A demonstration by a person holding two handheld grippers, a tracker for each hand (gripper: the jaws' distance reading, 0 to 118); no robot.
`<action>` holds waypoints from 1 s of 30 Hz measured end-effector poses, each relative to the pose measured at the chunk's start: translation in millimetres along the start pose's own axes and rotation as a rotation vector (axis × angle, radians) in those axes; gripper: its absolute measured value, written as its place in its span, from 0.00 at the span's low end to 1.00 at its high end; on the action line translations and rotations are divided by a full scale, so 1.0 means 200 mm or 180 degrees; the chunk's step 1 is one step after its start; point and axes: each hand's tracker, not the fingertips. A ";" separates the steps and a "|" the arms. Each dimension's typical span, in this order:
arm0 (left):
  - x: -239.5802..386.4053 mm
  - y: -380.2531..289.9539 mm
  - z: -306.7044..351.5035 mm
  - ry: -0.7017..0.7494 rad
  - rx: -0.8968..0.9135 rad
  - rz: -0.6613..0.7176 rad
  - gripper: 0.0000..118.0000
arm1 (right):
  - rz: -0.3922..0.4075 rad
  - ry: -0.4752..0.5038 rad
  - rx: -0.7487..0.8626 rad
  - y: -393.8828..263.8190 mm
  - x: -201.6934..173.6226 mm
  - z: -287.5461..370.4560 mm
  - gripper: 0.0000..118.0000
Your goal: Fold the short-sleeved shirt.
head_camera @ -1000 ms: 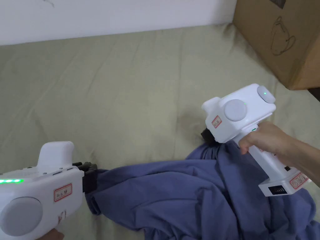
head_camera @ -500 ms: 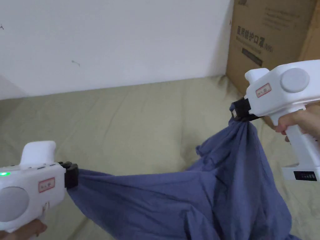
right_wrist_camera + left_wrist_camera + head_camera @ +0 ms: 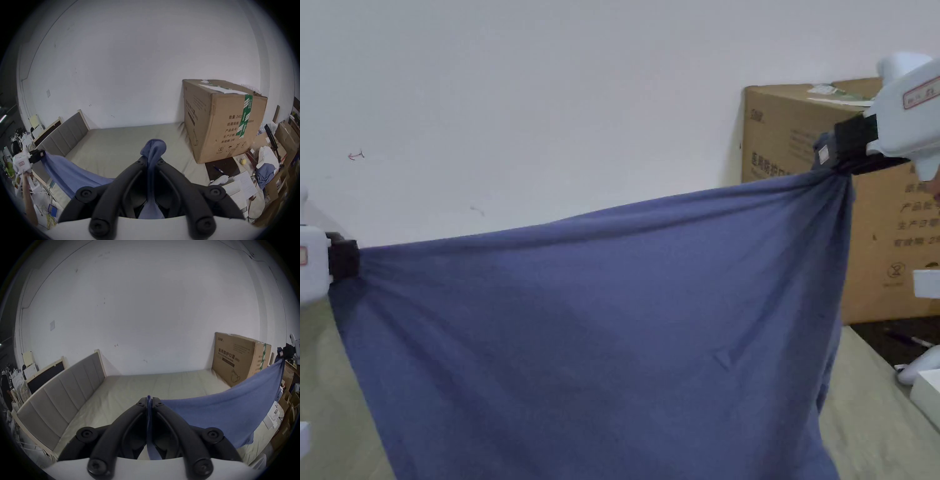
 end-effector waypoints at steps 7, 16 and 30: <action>-0.04 0.26 0.05 0.0079 0.0226 0.0053 0.02 | -0.0134 0.0116 0.0156 0.16 -0.03 0.00 0.05; -0.12 0.65 -0.13 0.0278 0.0478 0.0173 0.02 | -0.0089 0.0189 0.0335 0.56 -0.12 -0.22 0.05; -0.26 1.25 -0.55 0.0429 0.0894 0.0409 0.02 | -0.0157 0.0226 0.0709 1.14 -0.25 -0.55 0.05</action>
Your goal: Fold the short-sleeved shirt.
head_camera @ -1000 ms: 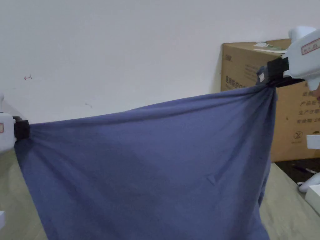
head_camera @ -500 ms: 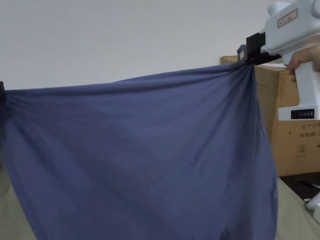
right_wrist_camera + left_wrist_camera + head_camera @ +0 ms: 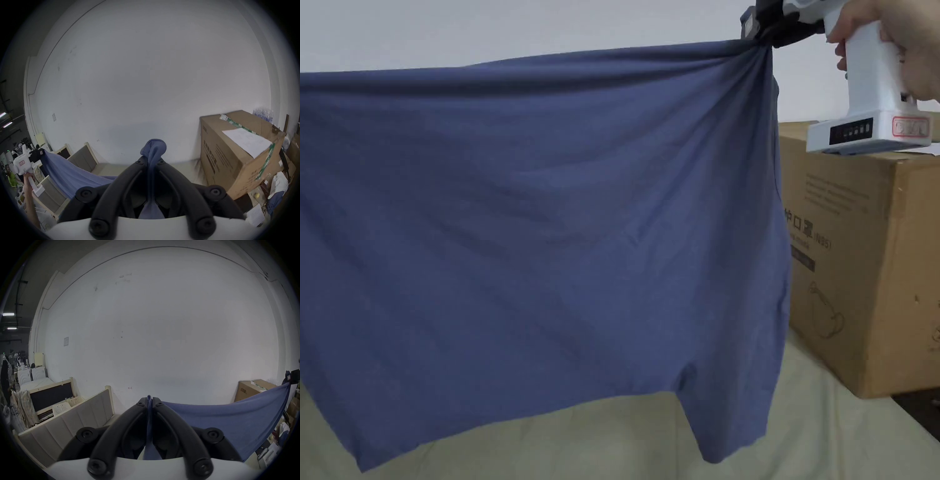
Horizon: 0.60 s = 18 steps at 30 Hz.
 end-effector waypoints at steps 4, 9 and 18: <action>0.00 0.02 -0.07 0.0167 0.0353 -0.0059 0.02 | 0.0052 0.0052 0.0041 0.06 -0.03 -0.06 0.05; 0.01 -0.09 -0.21 0.0176 0.0159 -0.0166 0.02 | 0.0118 0.0031 -0.0012 -0.05 -0.01 -0.22 0.05; -0.01 -0.86 -0.53 0.0071 -0.0665 -0.0130 0.02 | -0.0011 -0.0043 -0.0804 -0.75 0.14 -0.61 0.05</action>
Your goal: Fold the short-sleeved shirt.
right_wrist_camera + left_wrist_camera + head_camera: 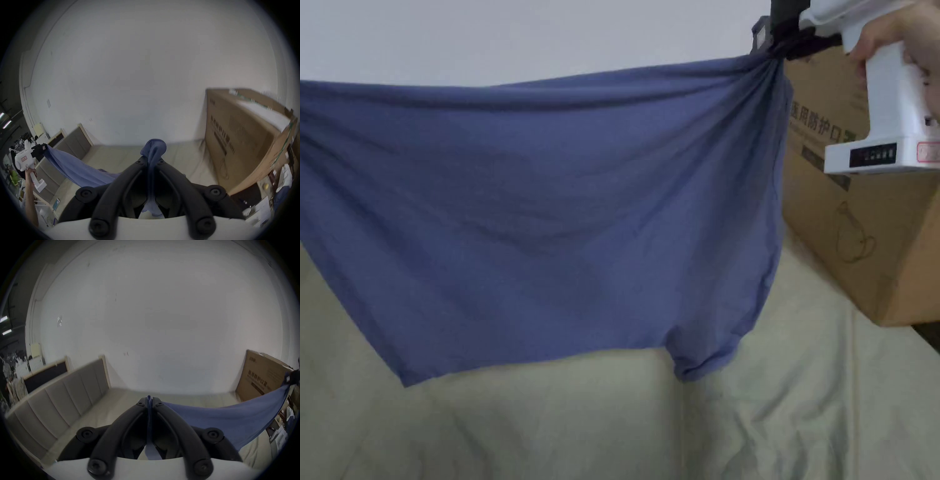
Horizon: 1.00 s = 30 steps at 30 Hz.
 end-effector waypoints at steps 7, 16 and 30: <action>0.09 -0.82 -0.35 -0.0073 -0.0983 -0.0084 0.02 | -0.0144 -0.0098 -0.0757 -0.70 0.11 -0.44 0.05; 0.14 -1.40 -0.35 -0.0113 -0.1724 -0.0195 0.02 | -0.0210 -0.0373 -0.1612 -1.45 0.30 -0.68 0.05; -0.18 -1.55 0.70 -0.0298 -0.1616 -0.0026 0.02 | -0.0463 -0.0133 -0.1101 -1.83 0.22 0.37 0.05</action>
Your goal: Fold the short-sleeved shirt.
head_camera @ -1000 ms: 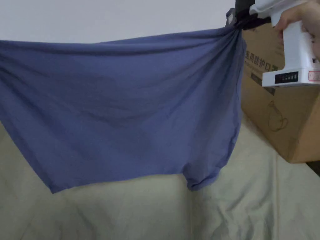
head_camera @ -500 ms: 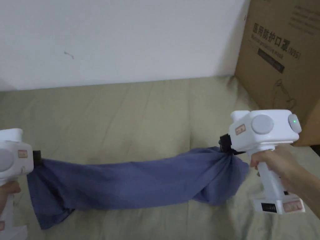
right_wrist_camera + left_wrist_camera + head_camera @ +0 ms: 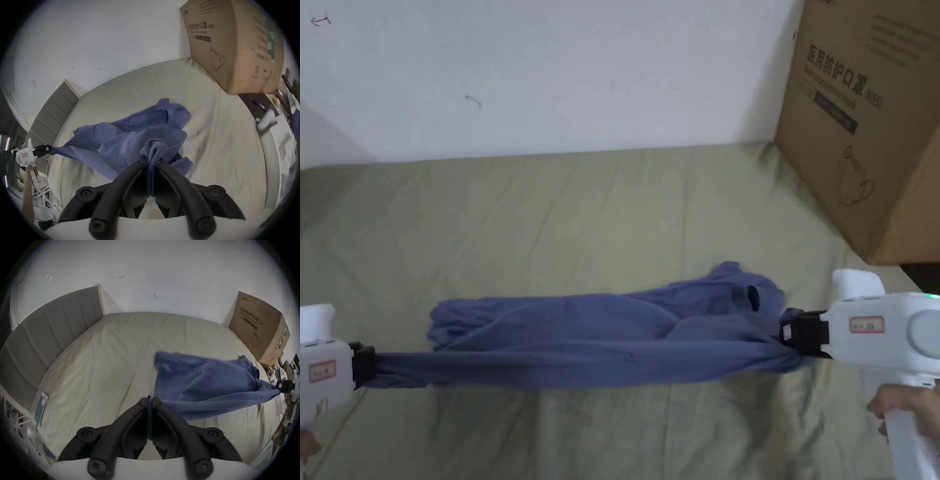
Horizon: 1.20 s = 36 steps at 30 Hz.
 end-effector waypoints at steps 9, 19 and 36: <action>-0.15 -0.65 0.38 0.0060 -0.0340 0.0024 0.02 | -0.0264 0.0010 -0.0116 -0.76 0.06 0.36 0.05; -0.18 -1.02 0.43 0.0061 -0.0418 -0.0028 0.02 | -0.0506 -0.0030 -0.0184 -1.17 0.14 0.48 0.06; -0.12 -1.10 0.76 -0.0505 -0.0223 -0.0098 0.62 | -0.0364 0.0160 0.0471 -1.22 -0.05 0.79 0.23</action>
